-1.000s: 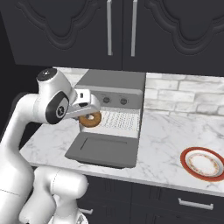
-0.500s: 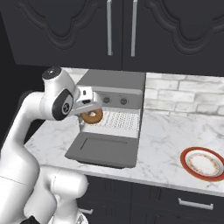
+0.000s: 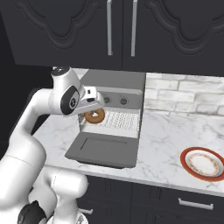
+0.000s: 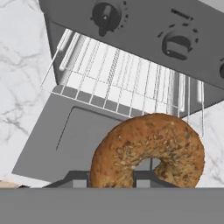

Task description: Pick up the bagel from the plate, place it on the toaster oven rack, close the door, and set the timer.

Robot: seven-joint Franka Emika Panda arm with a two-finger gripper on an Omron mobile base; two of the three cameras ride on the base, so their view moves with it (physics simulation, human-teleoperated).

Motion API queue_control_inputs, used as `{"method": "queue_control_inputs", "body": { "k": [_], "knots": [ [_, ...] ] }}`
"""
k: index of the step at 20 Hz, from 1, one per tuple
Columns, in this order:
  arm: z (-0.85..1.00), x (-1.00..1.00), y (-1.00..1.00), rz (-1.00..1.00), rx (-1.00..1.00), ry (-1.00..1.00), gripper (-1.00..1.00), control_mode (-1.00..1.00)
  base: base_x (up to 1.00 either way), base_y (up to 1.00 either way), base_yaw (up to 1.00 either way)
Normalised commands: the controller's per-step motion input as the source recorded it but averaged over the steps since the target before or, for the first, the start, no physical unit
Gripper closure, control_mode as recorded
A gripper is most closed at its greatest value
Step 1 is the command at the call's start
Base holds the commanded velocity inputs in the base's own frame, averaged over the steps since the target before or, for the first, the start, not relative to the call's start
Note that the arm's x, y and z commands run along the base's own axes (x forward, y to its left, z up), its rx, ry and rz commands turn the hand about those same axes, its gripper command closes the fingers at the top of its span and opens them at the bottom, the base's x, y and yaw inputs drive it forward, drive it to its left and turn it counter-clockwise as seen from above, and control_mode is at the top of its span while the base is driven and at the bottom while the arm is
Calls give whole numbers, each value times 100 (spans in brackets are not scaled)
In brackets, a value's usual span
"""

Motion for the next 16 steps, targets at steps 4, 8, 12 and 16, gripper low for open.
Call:
{"method": "queue_control_inputs", "body": {
  "k": [4,8,12,16],
  "knots": [
    [-18,31,0,1,1,1,100,-100,0,0,0],
    [-21,32,0,2,2,0,100,-100,0,0,0],
    [-26,25,0,3,2,0,100,-100,0,0,0],
    [-24,22,0,2,2,0,100,-100,0,0,0]
  ]
}}
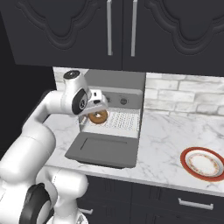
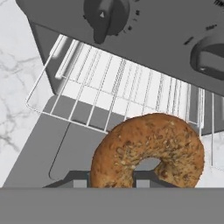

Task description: Pick up the bagel from the plate, place it on the toaster oven rack, close the door, and set the timer.

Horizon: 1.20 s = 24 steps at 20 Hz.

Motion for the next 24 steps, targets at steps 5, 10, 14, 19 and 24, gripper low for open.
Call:
{"method": "queue_control_inputs", "body": {
  "k": [5,10,14,19,24],
  "knots": [
    [-14,27,0,1,1,0,100,-100,0,0,0],
    [-10,30,0,0,0,0,100,-100,0,0,0],
    [-16,27,0,0,0,0,100,-100,0,0,0],
    [-19,22,0,0,0,0,100,-100,0,0,0],
    [-22,18,0,0,0,0,100,-100,0,0,0]
  ]
}}
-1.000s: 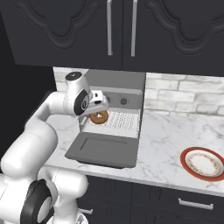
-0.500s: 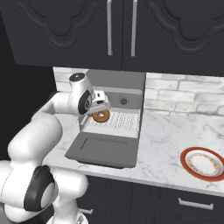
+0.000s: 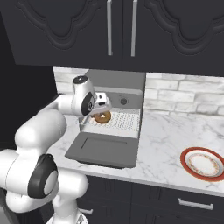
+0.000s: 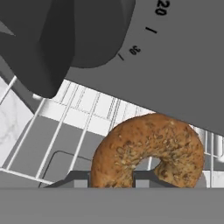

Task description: Pick up the bagel from the plate, place it on the toaster oven rack, close the door, and set the timer.

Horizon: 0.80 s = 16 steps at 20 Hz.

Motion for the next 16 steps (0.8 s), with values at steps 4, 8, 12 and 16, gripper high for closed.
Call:
{"method": "queue_control_inputs", "body": {
  "k": [4,8,12,16],
  "knots": [
    [-21,25,0,0,0,0,100,-100,0,0,0],
    [-9,24,0,0,1,0,-100,-100,0,0,0],
    [-2,6,0,0,1,0,-100,-100,0,0,0],
    [13,-7,0,0,1,0,-100,-100,0,0,0]
  ]
}}
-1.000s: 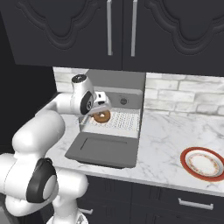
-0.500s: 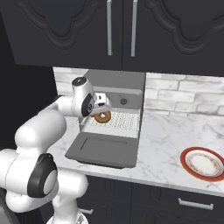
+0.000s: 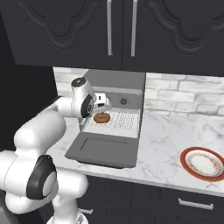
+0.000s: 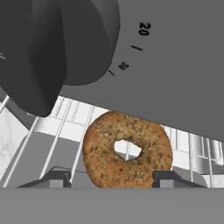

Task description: Pick up the bagel from the plate, place it on the toaster oven rack, close the door, and set the timer.

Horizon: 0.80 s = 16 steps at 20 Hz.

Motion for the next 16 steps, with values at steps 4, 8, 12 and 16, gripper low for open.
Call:
{"method": "queue_control_inputs", "body": {
  "k": [4,8,12,16],
  "knots": [
    [46,-81,0,0,4,-7,-100,-100,0,0,0],
    [27,-100,-4,0,10,0,-100,-100,0,0,0],
    [-13,-74,-1,-6,8,5,-100,-100,0,0,0],
    [-36,-4,0,-9,4,16,-100,-100,0,0,0]
  ]
}}
